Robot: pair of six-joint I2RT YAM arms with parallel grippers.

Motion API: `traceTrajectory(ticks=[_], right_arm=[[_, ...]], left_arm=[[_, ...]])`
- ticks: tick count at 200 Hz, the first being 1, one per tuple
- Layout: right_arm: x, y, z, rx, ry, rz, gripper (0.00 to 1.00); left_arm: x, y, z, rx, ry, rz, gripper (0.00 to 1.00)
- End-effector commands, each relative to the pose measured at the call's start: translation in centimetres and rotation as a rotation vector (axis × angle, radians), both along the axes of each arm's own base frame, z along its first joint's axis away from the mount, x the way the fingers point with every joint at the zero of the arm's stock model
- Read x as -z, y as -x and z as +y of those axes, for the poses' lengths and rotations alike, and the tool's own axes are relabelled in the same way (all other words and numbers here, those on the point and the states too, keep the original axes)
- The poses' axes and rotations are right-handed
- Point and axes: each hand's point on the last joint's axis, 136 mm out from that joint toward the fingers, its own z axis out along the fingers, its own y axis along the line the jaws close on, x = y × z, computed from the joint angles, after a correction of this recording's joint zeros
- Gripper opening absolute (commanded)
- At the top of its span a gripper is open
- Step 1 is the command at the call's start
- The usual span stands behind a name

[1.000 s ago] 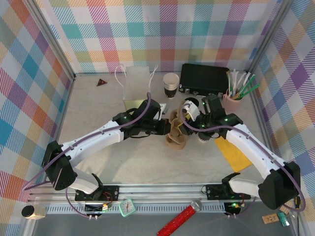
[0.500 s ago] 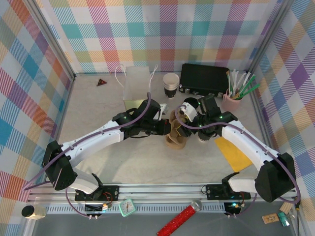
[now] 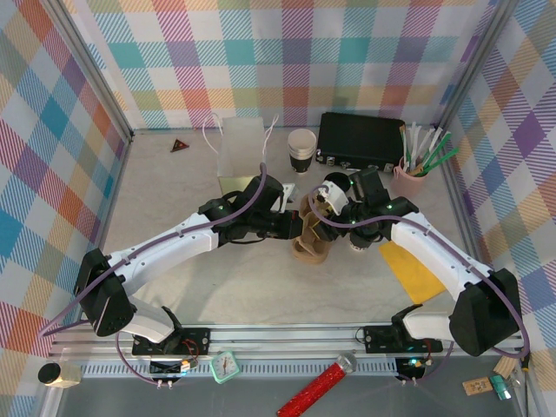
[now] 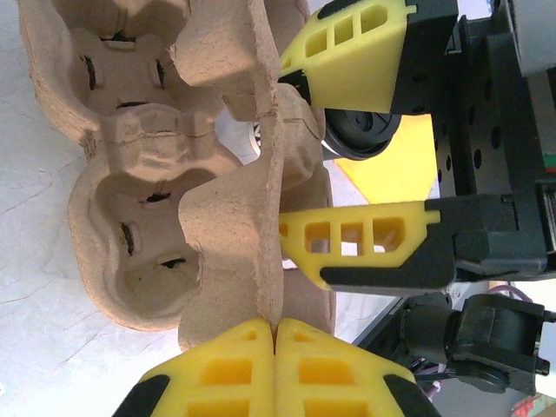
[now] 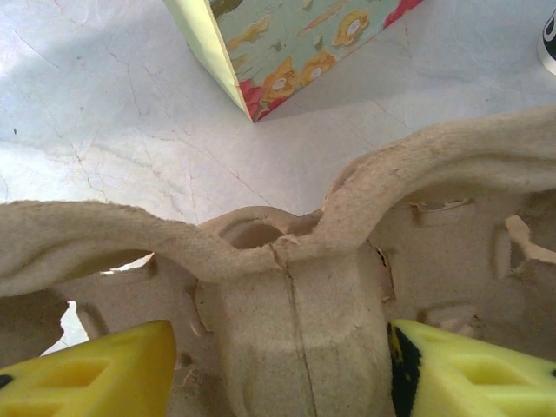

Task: Pack the takeout coffee

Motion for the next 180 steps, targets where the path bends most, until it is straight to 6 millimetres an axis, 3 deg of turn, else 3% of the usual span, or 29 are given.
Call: traceTrajectory(ticks=[1,29,77,93,108,126,136,160,180], right_arm=[[0.1,0.8,0.3,-0.036,-0.011,0.008,0.58],[0.2,1.4,0.5,-0.048,-0.025,0.038,0.46],[-0.4,1.5,0.5,-0.035,-0.04,0.044,0.47],[-0.9,1.3,0.4,-0.018,-0.041,0.044,0.47],[-1.4,1.2,0.2,0.002,-0.039,0.043,0.47],[-2.0,1.0,-0.1,0.035,-0.034,0.042,0.47],[-2.6,0.8,-0.2,0.051,-0.033,0.033,0.47],[-4.6,0.4,-0.5,0.081,-0.051,-0.01,0.47],[-6.8,0.1,-0.5,0.097,-0.081,-0.057,0.47]], left_arm=[[-1.9,-0.3,-0.4,0.008,0.063,-0.034,0.0],[-1.9,-0.4,-0.5,0.01,0.067,-0.034,0.0],[-1.6,-0.4,-0.3,0.003,0.056,-0.033,0.0],[-1.7,-0.5,0.0,-0.007,0.045,-0.04,0.19],[-1.9,-0.7,0.3,-0.018,0.034,-0.052,0.46],[-3.0,-1.3,1.1,-0.042,0.022,-0.075,0.52],[-3.9,-1.7,1.8,-0.063,0.018,-0.088,0.69],[-7.3,-3.0,3.8,-0.113,0.03,-0.136,0.7],[-10.2,-4.4,6.9,-0.197,-0.015,-0.18,0.7]])
